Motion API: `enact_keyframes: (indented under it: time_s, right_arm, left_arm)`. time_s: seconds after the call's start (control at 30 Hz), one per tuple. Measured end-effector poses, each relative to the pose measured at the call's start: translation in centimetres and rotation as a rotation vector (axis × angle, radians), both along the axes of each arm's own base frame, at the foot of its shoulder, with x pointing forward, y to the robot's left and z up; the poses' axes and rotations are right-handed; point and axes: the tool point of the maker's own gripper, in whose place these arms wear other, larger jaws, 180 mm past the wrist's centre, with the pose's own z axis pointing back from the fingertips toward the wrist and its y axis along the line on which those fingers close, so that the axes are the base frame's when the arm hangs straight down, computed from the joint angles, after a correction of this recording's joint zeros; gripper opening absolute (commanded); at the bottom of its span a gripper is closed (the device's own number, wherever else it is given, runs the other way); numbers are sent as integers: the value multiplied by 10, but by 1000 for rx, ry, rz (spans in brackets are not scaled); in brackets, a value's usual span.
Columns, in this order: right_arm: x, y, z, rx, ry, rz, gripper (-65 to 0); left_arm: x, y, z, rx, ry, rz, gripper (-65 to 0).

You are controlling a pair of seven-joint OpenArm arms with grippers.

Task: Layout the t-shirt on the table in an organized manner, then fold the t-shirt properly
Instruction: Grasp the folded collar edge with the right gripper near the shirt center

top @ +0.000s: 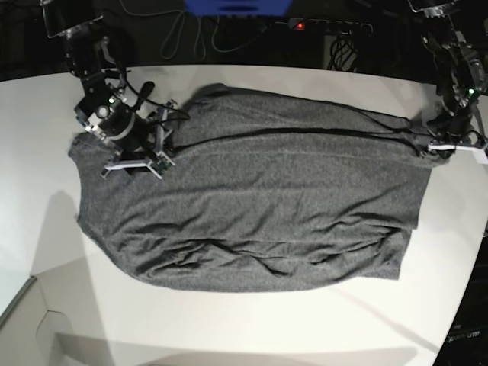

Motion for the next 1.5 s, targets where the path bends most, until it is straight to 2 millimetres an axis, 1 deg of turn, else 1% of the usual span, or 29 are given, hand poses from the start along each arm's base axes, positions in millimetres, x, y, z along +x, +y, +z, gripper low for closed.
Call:
enact_keyframes:
  time_s: [0.13, 0.17, 0.23, 0.37, 0.5, 0.6, 0.77, 0.9, 1.1, 1.2, 1.3, 1.33, 1.37, 1.5]
  right_arm:
    - [0, 0, -1, -1, 2, 0, -636]
    - [-1, -1, -2, 0, 7, -2, -650]
    - [-2, -3, -8, 0, 22, -7, -650]
    - [5, -5, -10, 2, 21, -18, -650]
    - [5, -5, -9, 2, 18, -19, -650]
    - [7, -5, -2, -14, 7, -12, -650]
    - [16, 4, 24, 6, -68, 11, -650]
    - [19, 8, 32, 12, -91, 16, -650]
    - [38, 7, 48, 11, -140, 13, -650]
    - [41, 7, 50, 10, -147, 13, -650]
    - [37, 8, 46, 9, -135, 18, -650]
    - [34, 9, 44, 9, -128, 22, -642]
    - [29, 10, 41, 10, -118, 24, -616]
    - [19, 11, 31, 10, -87, 26, -460]
  left_arm:
    - [0, 0, 0, 0, 0, 0, -648]
    - [0, 0, 0, 0, 0, 0, -648]
    - [0, 0, 0, 0, 0, 0, -648]
    - [0, 0, 0, 0, 1, 0, -648]
    - [0, 0, 0, 0, 0, 0, -648]
    - [0, 0, 0, 0, -1, 0, -648]
    - [0, 0, 0, 0, 0, 0, -648]
    - [0, 0, 0, 0, 0, 0, -648]
    - [0, 0, 0, 0, 0, 0, -648]
    - [0, 0, 0, 0, 0, 0, -648]
    - [0, 0, 0, 0, 0, 0, -648]
    - [0, 0, 0, 0, 0, 0, -648]
    - [0, 0, 0, 0, -1, 0, -648]
    - [0, 0, 0, 0, 0, 0, -648]
